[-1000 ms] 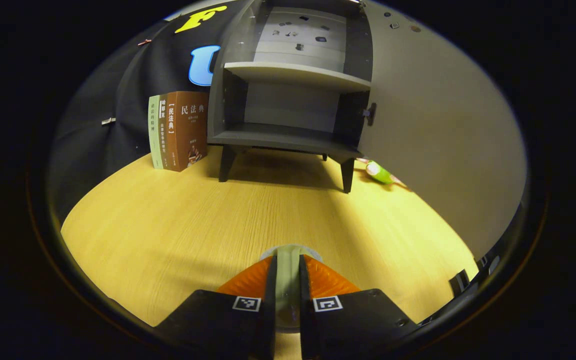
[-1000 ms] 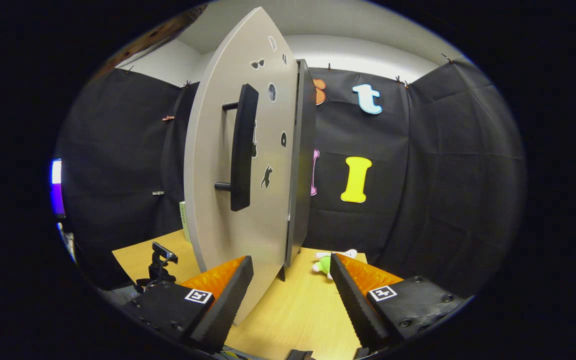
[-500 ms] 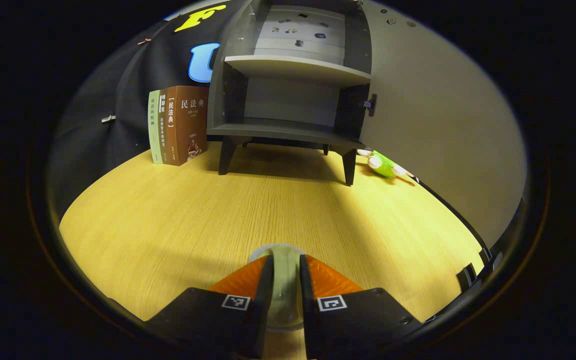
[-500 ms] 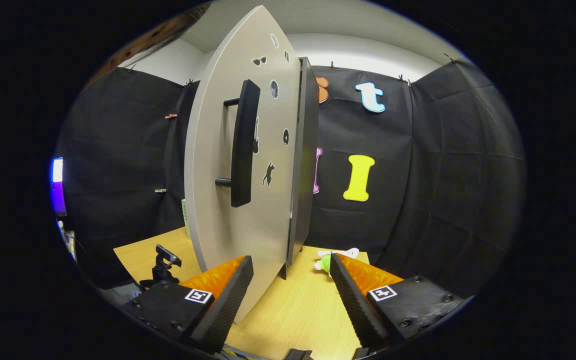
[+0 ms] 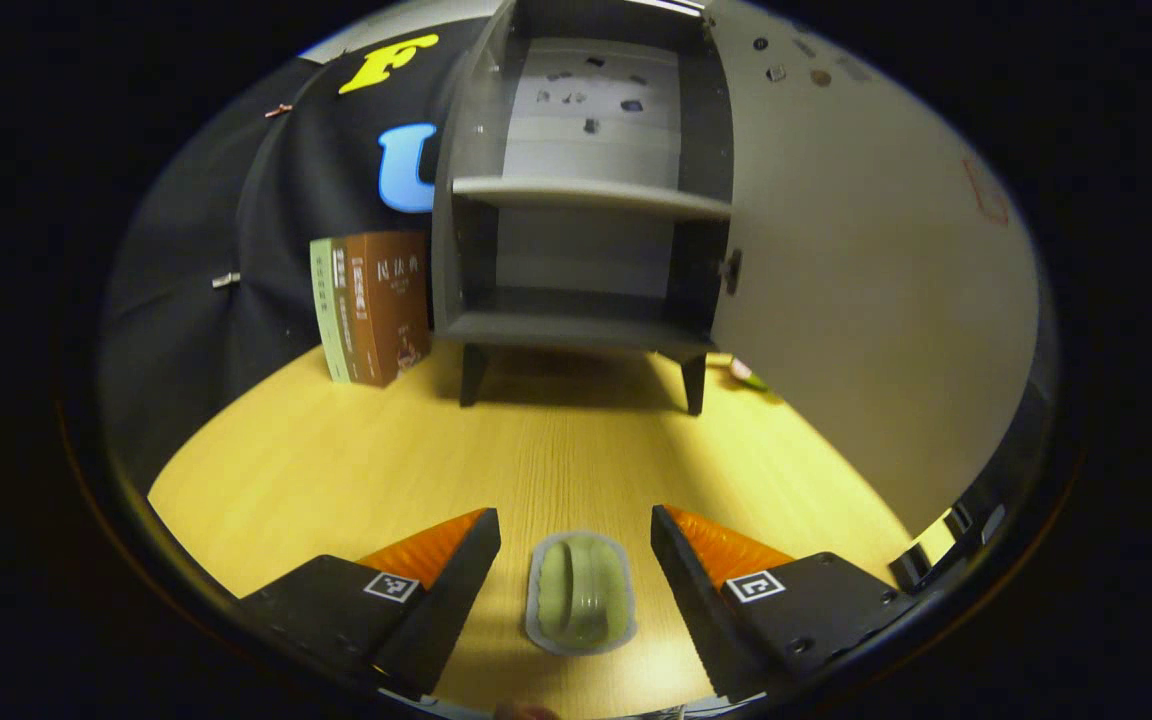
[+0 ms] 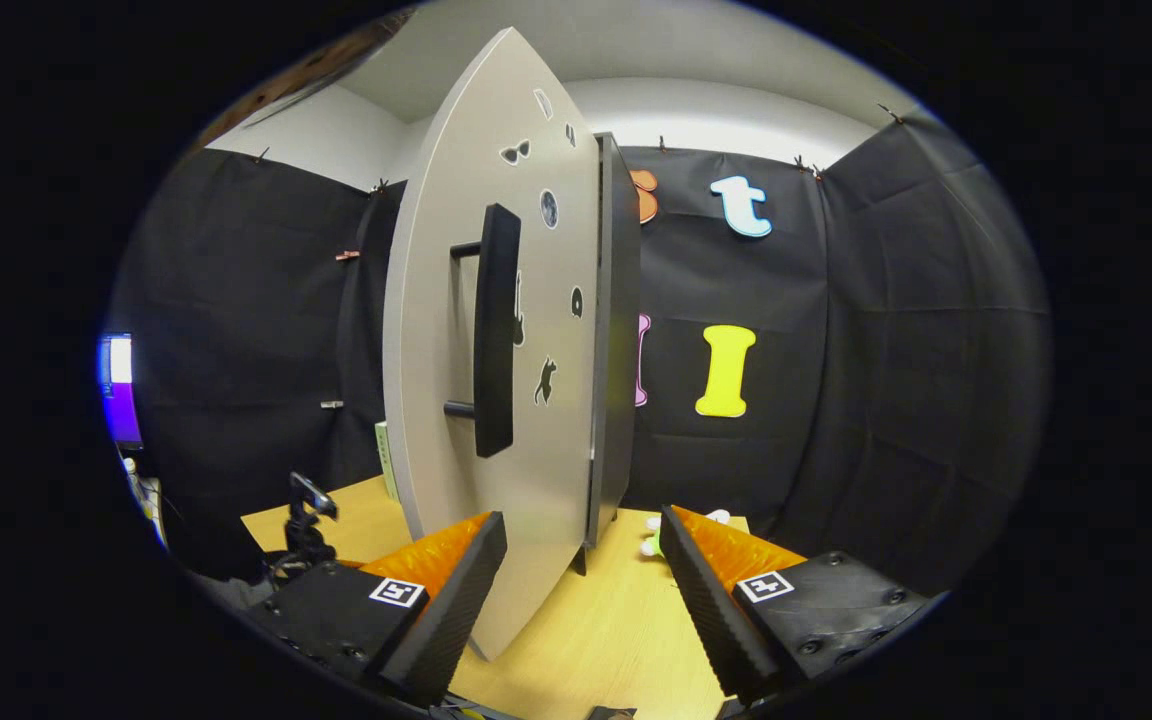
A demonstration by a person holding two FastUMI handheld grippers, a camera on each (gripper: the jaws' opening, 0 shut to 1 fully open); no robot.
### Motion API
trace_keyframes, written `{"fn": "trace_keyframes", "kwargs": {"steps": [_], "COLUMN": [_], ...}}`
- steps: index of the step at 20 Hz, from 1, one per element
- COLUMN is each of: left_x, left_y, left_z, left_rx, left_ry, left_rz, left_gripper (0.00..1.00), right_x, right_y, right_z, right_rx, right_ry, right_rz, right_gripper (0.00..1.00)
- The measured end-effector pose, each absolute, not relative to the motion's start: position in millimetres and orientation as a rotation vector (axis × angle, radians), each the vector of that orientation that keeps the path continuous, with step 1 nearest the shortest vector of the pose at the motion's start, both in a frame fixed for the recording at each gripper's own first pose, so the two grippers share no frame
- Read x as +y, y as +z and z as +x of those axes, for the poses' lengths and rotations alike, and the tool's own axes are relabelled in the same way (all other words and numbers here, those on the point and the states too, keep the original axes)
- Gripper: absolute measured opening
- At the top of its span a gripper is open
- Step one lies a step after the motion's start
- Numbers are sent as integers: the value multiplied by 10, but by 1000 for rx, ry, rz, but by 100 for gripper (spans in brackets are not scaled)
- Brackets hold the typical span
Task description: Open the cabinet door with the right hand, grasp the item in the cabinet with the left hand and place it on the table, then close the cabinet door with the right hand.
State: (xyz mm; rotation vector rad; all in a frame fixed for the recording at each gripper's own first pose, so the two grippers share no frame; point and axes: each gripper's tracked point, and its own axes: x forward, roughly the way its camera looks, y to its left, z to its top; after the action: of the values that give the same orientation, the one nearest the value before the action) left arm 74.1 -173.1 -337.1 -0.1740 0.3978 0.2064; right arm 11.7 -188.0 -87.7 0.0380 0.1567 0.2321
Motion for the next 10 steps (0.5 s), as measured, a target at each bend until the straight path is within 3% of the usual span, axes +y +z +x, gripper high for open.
{"fn": "trace_keyframes", "kwargs": {"steps": [5,10], "left_x": [-1488,-1588], "left_y": [-1906,-885], "left_z": [606,357], "left_rx": [189,71], "left_ry": [240,199], "left_rz": [-1,-51], "left_gripper": [95,93], "right_x": [-1659,-1557], "right_y": [-710,-584], "right_z": [168,214], "right_rx": [128,106], "right_ry": [311,389], "right_rz": [73,114], "right_gripper": [97,97]}}
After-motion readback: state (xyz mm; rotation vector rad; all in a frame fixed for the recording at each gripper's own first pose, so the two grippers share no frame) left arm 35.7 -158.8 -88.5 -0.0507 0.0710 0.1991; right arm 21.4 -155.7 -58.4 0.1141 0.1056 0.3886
